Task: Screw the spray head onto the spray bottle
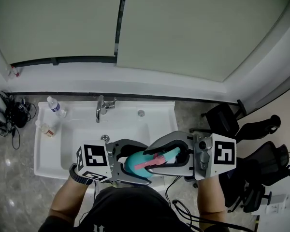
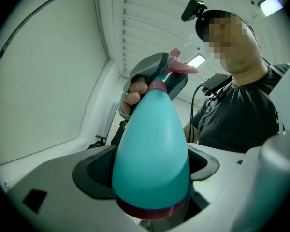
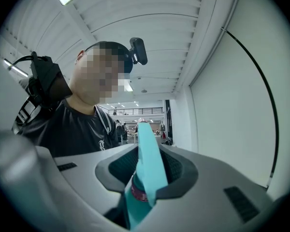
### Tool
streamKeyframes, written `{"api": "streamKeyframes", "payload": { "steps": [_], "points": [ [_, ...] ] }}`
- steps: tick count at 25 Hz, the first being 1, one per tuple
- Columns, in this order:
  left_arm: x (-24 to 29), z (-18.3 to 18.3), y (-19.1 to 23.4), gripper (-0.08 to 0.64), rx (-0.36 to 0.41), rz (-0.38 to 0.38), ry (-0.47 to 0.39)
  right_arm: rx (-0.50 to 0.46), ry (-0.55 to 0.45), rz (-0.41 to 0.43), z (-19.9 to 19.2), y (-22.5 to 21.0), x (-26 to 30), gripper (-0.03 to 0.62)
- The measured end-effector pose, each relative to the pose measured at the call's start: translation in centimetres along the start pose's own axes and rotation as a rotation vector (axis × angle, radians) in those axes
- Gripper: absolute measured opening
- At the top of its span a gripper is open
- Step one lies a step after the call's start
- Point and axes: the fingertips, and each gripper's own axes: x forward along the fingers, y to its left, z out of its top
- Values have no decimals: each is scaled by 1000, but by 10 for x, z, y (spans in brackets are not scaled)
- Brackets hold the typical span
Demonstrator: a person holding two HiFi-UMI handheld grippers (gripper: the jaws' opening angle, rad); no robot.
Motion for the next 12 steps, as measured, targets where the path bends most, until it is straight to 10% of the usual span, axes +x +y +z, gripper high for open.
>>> {"api": "streamKeyframes", "payload": {
  "steps": [12],
  "points": [
    [13,-40,-46,416,-90,-85,28,96,-24,-90,-29,38,3,101]
  ]
}}
